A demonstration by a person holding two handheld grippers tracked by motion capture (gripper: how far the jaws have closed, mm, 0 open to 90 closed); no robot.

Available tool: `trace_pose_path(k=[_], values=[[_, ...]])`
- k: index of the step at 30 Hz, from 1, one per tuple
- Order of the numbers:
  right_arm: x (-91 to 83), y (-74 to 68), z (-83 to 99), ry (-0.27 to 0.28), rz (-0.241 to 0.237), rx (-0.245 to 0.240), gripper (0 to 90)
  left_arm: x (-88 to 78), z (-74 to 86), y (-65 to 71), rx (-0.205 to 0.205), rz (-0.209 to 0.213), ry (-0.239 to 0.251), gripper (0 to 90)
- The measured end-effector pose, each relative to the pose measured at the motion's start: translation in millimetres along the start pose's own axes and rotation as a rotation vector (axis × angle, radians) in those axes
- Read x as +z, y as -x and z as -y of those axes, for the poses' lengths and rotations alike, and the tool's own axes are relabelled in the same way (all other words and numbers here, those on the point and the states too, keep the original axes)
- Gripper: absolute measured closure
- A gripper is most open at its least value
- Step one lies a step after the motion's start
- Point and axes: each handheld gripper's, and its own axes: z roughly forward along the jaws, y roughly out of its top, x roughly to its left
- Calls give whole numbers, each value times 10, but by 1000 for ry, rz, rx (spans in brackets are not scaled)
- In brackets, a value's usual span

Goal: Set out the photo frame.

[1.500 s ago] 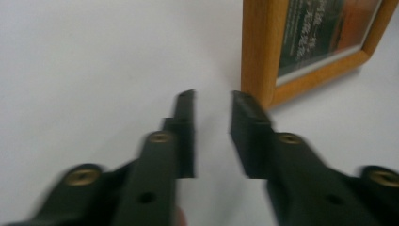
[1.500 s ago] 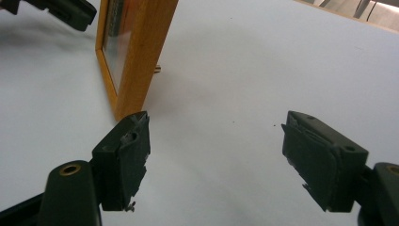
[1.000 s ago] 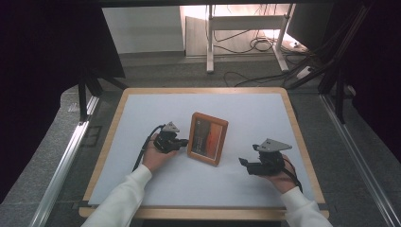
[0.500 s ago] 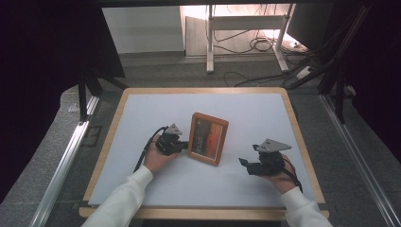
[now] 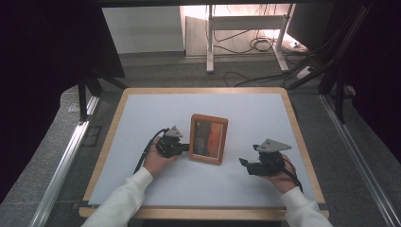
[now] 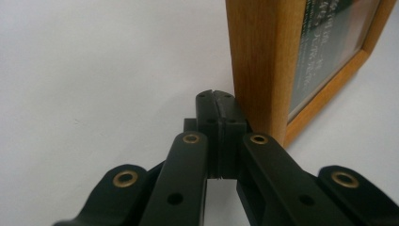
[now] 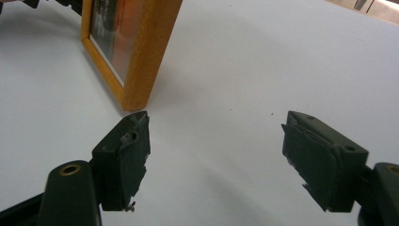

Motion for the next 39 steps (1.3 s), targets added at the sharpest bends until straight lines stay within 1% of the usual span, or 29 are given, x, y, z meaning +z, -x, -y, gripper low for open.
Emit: trace_pose_path(k=[3,7,9,18,21,24,25,26,27,28,30,32,33,34,37,39], values=[[3,-2,2,-2,0,-3,239,-9,-1,28,18,-4,-10,899],[5,-1,4,-2,5,-3,239,-13,0,65,21,-1,-6,899],[4,0,3,-2,5,-1,239,-18,0,66,32,0,-11,899],[11,-6,8,-6,5,-5,238,-12,7,77,23,8,-10,899],[5,-5,9,-3,4,-2,237,-11,5,78,27,8,-17,899],[3,6,15,1,1,4,237,-7,4,77,24,12,-16,898],[0,11,16,3,0,7,237,-1,6,76,17,14,-13,898],[-3,17,17,6,0,11,237,-1,6,69,21,16,-17,898],[-5,23,18,10,-3,15,237,4,6,69,15,18,-10,898],[-11,30,19,14,-2,21,237,3,3,64,20,17,-11,897],[-19,42,27,16,-4,21,237,4,-13,63,15,14,-3,897],[-19,49,44,17,-5,20,237,-11,-30,50,20,3,-1,897],[-17,49,51,11,-7,20,236,-22,-31,50,8,2,6,897],[-15,49,57,10,-4,13,236,-44,-31,39,15,-2,6,897],[-22,54,62,13,1,11,237,-132,-11,20,7,-6,23,897],[-35,66,58,21,11,11,237,-198,16,10,3,-16,33,897]])
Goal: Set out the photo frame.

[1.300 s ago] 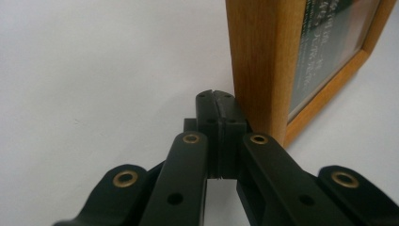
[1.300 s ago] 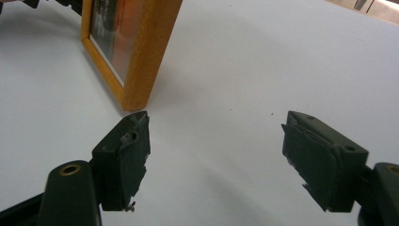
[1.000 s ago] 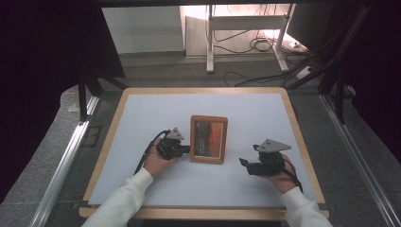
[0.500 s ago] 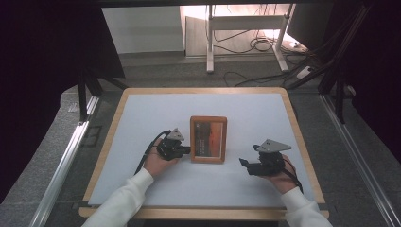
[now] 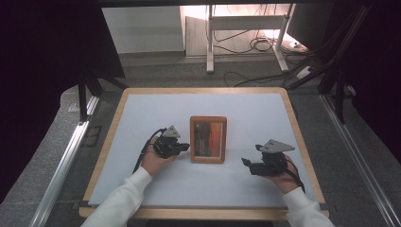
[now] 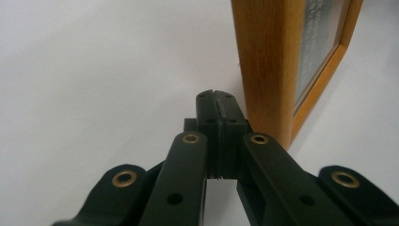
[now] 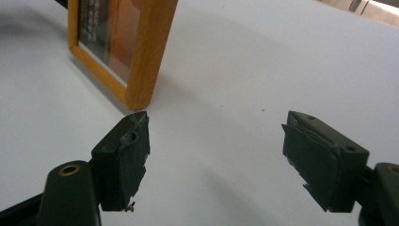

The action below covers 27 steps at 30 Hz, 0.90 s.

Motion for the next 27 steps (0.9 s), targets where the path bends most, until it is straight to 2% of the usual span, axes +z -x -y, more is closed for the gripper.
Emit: trace_pose_path(k=[8,15,20,24,27], values=[[-8,9,47,9,19,28,236,-191,108,-5,-8,-24,23,895],[6,76,116,9,34,61,236,-283,153,36,-31,-12,49,847],[-15,129,157,8,46,85,228,-360,268,45,-62,-48,55,692],[-74,149,206,15,48,106,226,-438,381,14,-113,-78,56,505],[-127,161,251,20,51,118,226,-528,465,-9,-134,-95,61,442]])
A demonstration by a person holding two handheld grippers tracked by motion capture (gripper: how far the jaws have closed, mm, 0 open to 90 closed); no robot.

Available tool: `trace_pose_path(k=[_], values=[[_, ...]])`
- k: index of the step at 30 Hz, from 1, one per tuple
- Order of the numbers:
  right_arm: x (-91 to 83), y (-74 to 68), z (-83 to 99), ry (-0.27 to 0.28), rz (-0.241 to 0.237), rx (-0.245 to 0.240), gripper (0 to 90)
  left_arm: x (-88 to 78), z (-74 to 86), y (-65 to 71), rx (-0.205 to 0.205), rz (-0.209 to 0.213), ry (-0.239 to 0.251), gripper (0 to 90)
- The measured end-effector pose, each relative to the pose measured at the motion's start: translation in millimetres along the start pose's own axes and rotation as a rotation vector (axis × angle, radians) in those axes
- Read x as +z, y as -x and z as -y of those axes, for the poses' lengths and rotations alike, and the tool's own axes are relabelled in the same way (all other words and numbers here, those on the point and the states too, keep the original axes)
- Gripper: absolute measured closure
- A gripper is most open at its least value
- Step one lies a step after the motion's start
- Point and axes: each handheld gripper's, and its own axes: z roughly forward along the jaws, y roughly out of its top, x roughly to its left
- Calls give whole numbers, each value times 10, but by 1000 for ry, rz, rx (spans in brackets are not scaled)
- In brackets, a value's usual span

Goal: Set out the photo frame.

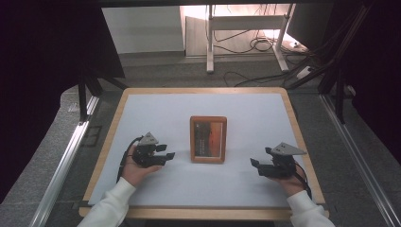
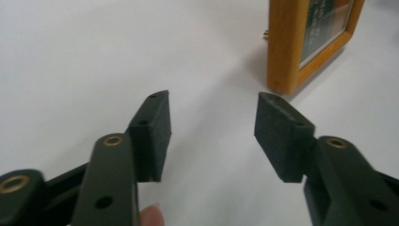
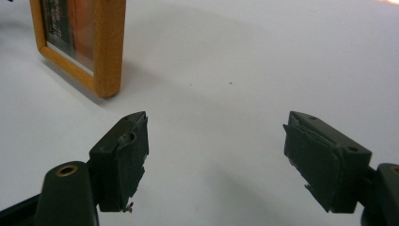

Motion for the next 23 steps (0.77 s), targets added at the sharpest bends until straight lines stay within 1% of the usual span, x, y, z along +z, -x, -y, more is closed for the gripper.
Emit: trace_pose_path(k=[3,5,9,12,16,19,23], values=[[-35,19,34,4,2,19,226,-87,57,-29,-19,-9,16,404],[-42,33,50,-2,7,30,225,-143,92,-46,-21,-17,26,389],[-21,44,60,-11,14,26,221,-198,159,-72,-26,-22,36,377],[-4,41,67,-22,19,19,217,-196,177,-80,-22,-17,34,374],[-15,45,74,-19,25,13,216,-163,159,-69,-13,-8,32,371],[-30,57,91,-19,30,17,216,-128,146,-57,0,-3,21,368],[-51,62,100,-15,33,20,216,-88,138,-50,5,1,12,364]])
